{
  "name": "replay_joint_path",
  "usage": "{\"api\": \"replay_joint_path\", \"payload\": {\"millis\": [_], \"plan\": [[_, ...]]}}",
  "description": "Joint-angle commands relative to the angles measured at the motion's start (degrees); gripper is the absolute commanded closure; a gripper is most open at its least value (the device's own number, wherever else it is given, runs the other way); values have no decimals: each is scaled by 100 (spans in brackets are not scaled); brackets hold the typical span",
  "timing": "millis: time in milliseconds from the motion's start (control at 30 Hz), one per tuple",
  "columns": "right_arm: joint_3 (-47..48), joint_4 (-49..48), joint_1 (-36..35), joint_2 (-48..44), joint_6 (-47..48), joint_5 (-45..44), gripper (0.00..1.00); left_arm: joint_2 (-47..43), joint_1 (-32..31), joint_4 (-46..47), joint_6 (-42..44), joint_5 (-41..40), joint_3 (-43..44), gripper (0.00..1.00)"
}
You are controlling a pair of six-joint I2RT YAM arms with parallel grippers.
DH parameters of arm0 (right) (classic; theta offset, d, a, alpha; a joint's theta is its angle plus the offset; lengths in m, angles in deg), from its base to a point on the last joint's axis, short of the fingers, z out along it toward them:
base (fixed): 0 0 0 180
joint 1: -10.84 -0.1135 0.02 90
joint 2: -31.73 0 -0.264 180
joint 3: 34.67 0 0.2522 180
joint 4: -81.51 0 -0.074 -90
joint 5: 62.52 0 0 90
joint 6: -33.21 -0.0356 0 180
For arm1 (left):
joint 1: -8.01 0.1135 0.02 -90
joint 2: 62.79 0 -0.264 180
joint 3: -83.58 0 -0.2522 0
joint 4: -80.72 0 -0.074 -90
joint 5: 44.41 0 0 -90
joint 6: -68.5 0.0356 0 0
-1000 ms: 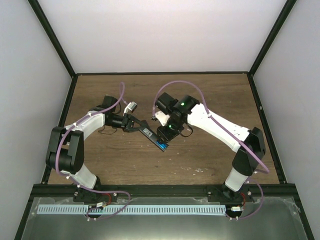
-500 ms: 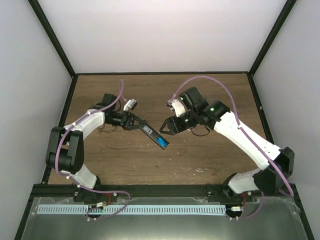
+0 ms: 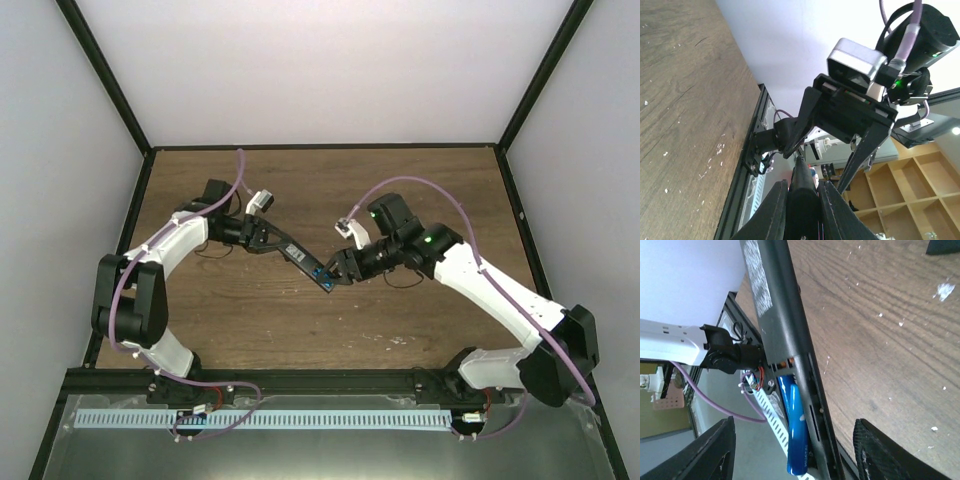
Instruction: Load the batteries into the remote control
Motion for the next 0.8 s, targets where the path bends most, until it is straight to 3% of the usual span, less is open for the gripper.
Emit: {"api": "replay_joint_path", "payload": {"millis": [0, 233, 767], "plan": [[-187, -196, 37, -223, -205, 396, 44, 12, -20, -407, 455, 330, 243, 100], [-427, -387, 38, -523, -421, 542, 47, 9, -24, -452, 495, 303, 246, 100], [-489, -550, 38, -607, -355, 790, 64, -9, -18, -451, 483, 271, 224, 100]]}}
